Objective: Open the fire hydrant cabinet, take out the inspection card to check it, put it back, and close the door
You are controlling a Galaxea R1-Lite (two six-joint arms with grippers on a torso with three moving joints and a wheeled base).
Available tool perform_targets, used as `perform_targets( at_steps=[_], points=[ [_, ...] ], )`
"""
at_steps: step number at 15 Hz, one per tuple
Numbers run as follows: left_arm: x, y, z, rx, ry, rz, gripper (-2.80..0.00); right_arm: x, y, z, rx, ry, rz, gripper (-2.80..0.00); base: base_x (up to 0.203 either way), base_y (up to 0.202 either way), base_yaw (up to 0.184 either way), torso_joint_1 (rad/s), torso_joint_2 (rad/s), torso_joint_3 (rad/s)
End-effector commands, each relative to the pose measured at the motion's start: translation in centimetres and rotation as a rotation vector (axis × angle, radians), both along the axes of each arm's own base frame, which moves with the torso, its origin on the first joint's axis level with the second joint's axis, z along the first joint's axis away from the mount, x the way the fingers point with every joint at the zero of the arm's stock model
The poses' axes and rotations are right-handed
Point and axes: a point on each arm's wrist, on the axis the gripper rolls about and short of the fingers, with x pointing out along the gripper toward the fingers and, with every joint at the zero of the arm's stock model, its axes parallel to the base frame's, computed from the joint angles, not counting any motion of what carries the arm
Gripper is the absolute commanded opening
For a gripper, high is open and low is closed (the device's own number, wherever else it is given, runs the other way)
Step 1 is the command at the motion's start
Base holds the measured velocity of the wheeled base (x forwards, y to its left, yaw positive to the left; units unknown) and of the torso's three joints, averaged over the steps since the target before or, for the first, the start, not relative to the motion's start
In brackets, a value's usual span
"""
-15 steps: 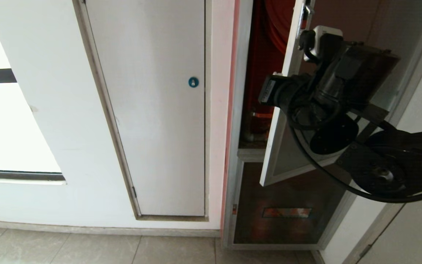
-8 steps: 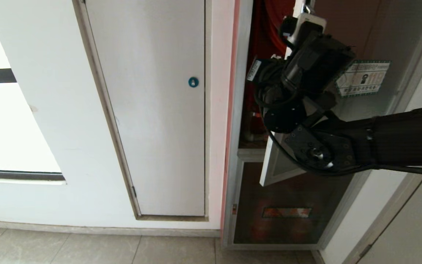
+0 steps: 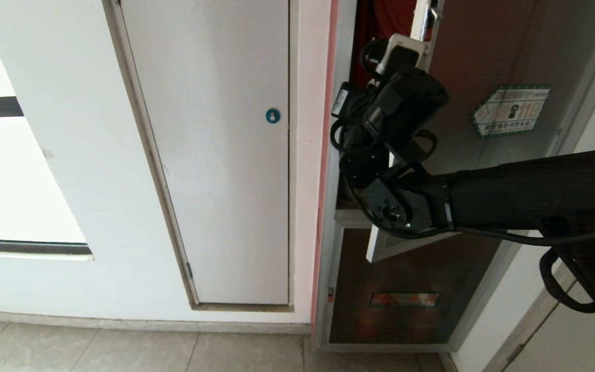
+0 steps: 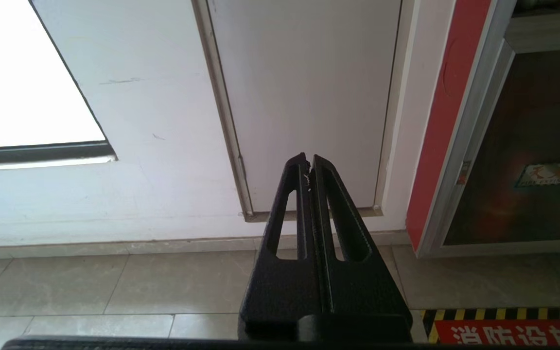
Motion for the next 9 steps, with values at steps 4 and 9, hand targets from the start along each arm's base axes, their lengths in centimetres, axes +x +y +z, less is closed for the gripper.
perform_targets(
  at_steps=[4, 9],
  points=[
    [0.1, 0.0, -0.2, 0.001, 0.007, 0.000, -2.80, 2.3, -1.2, -0.3, 0.008, -0.018, -0.065, -2.80, 0.000, 0.000, 0.000, 0.000, 0.00, 0.000],
    [0.1, 0.0, -0.2, 0.001, 0.007, 0.001, -2.80, 3.2, -1.4, 0.0, 0.012, -0.045, -0.087, -2.80, 0.000, 0.000, 0.000, 0.000, 0.00, 0.000]
  ],
)
